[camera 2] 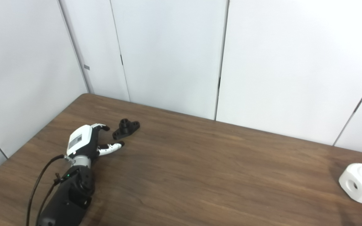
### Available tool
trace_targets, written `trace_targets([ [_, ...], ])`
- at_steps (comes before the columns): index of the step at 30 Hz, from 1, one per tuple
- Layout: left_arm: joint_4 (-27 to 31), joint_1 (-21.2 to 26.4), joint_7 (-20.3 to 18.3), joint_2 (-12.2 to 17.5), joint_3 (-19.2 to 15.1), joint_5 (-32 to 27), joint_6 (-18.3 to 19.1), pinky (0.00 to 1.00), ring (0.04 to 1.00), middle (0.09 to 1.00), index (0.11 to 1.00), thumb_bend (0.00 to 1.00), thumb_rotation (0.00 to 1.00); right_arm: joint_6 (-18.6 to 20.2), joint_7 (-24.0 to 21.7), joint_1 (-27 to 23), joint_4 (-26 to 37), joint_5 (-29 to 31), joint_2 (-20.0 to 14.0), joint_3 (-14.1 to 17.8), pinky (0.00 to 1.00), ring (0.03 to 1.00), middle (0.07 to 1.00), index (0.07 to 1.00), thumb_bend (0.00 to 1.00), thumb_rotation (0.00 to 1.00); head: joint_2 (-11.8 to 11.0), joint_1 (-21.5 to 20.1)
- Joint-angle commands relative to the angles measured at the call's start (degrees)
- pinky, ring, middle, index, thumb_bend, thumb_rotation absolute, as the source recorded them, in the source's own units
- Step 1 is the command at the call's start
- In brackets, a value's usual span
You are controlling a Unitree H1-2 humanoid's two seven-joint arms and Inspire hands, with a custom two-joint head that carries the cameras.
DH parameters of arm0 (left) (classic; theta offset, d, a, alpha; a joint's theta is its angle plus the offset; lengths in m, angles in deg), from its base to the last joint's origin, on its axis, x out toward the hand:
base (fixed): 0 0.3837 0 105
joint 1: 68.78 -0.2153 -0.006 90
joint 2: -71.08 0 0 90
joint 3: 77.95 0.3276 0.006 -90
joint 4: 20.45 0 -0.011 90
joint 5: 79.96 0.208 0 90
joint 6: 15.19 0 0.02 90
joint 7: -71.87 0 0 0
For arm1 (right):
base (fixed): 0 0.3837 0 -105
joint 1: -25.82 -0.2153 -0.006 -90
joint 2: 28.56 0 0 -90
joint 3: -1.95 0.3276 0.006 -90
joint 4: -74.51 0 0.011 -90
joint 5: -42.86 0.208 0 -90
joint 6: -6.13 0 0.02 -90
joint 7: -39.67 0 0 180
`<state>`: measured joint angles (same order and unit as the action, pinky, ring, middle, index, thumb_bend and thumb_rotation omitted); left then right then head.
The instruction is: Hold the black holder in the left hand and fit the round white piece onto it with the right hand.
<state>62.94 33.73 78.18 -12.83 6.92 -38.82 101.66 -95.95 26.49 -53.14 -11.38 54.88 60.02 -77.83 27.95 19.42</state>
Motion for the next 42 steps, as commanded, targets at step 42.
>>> trace_targets([
  [42, -12.0, 11.54, 0.15, 5.15, 5.59, -6.53, -0.18, 0.96, 0.956, 0.887, 0.679, 0.78, 0.34, 2.54, 0.67, 5.09, -0.04, 0.68, 3.86, -1.28, 1.0, 1.0, 1.0, 1.0, 0.59, 1.0, 3.07, -1.18],
])
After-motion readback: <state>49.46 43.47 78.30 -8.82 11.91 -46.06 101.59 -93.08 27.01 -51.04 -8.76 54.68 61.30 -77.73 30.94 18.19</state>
